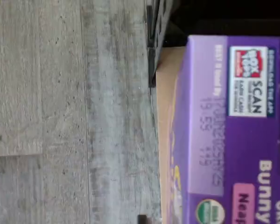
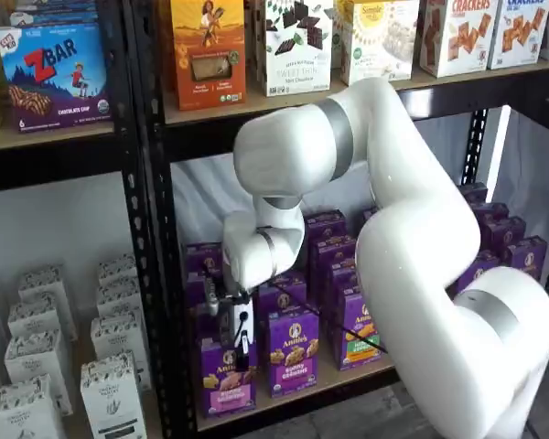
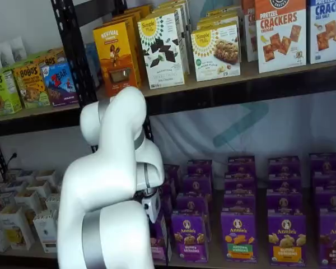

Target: Pick up the purple box with a pink patch in the middle, on the bottom shelf, the first box from the left

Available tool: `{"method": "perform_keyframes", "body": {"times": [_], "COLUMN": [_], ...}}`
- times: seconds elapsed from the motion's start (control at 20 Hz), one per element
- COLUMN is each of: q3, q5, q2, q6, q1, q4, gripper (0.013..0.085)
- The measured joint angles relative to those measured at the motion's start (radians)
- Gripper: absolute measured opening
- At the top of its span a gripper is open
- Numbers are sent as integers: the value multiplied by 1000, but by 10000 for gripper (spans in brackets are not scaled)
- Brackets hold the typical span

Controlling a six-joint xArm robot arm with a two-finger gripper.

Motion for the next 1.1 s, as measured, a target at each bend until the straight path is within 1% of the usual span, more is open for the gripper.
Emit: {"method": "perform_keyframes", "body": {"times": [0.05,0.1,0.4,1.0,1.05,1.1], "q3": [0,0,3,8,8,8], "q5": [2,3,1,-24,-25,-27], "q2": [0,0,0,4,5,6], "q6": [1,3,20,15,15,17], "q1": [-1,-1,-3,-1,-1,0], "q4": [-1,-4,-25,-18,-18,-19], "gripper": [530,490,490,490,450,450]}}
